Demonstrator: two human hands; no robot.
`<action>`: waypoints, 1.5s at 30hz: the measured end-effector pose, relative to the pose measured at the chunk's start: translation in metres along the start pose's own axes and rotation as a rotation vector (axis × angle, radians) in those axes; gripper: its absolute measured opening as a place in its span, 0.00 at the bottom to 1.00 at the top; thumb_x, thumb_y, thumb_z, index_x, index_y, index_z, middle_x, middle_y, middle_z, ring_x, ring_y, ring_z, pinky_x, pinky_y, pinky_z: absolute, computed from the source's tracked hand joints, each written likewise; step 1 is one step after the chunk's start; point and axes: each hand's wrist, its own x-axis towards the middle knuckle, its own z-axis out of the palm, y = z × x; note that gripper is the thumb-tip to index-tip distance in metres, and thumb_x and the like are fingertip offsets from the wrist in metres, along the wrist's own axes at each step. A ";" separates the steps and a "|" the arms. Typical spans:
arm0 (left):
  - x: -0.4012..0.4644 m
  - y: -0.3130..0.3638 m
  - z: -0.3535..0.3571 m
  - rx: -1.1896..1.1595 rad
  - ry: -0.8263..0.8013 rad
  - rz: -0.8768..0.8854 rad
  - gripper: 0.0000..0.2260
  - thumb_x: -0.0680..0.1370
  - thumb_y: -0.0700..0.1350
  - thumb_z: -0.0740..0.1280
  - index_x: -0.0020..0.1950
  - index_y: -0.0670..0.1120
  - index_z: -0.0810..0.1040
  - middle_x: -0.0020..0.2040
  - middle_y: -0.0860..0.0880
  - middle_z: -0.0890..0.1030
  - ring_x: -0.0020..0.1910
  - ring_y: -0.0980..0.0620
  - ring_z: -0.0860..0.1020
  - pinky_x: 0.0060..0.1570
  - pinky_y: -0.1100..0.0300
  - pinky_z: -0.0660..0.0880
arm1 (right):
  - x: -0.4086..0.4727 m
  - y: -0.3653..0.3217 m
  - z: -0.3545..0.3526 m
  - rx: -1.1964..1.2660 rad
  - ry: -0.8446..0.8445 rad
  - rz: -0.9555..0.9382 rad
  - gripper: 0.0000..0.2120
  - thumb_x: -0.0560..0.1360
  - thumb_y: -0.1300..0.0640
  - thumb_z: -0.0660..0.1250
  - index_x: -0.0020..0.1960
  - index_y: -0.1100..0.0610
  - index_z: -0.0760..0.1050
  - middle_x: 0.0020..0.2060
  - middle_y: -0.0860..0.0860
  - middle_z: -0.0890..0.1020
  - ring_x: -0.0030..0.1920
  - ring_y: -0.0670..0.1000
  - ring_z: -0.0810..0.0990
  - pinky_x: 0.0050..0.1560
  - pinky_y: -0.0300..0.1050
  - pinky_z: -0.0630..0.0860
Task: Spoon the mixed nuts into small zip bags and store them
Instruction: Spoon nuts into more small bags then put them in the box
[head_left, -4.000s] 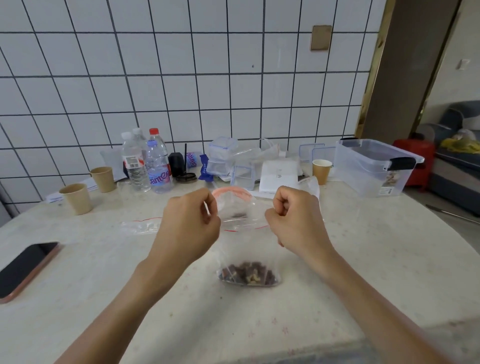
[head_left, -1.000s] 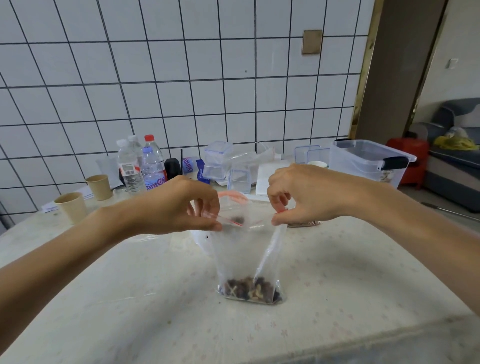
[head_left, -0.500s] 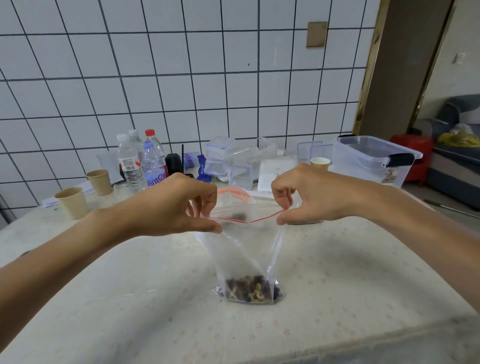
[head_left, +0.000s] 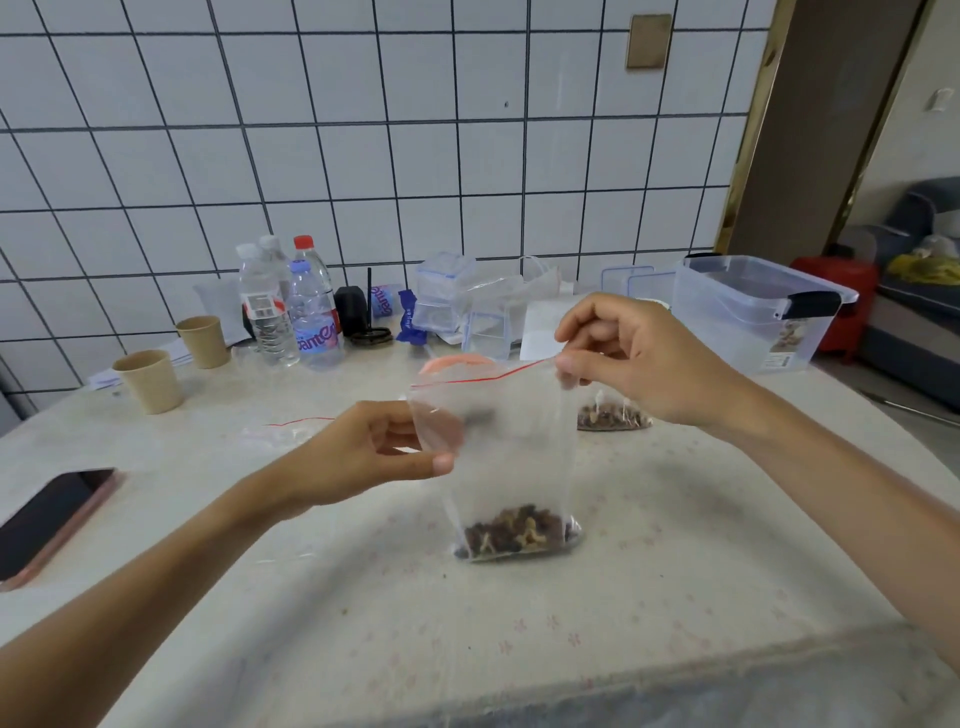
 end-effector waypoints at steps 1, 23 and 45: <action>0.001 -0.003 0.003 -0.011 -0.003 -0.012 0.15 0.75 0.50 0.78 0.60 0.50 0.86 0.59 0.49 0.86 0.61 0.49 0.83 0.61 0.58 0.79 | -0.001 0.002 0.003 0.034 0.041 0.013 0.05 0.79 0.65 0.71 0.53 0.61 0.76 0.39 0.58 0.86 0.43 0.59 0.83 0.50 0.53 0.80; 0.042 -0.016 0.059 -0.738 0.202 -0.183 0.20 0.87 0.53 0.56 0.65 0.39 0.78 0.60 0.39 0.84 0.58 0.37 0.84 0.51 0.45 0.84 | -0.052 0.093 0.084 0.616 0.142 0.496 0.18 0.85 0.49 0.62 0.52 0.62 0.83 0.50 0.62 0.87 0.53 0.61 0.87 0.60 0.50 0.81; 0.033 -0.098 0.102 0.449 0.091 0.273 0.09 0.82 0.59 0.67 0.57 0.59 0.84 0.61 0.67 0.80 0.67 0.61 0.76 0.63 0.51 0.76 | 0.039 0.223 0.016 0.479 0.765 0.840 0.20 0.85 0.53 0.58 0.40 0.59 0.79 0.34 0.58 0.86 0.33 0.57 0.83 0.38 0.48 0.79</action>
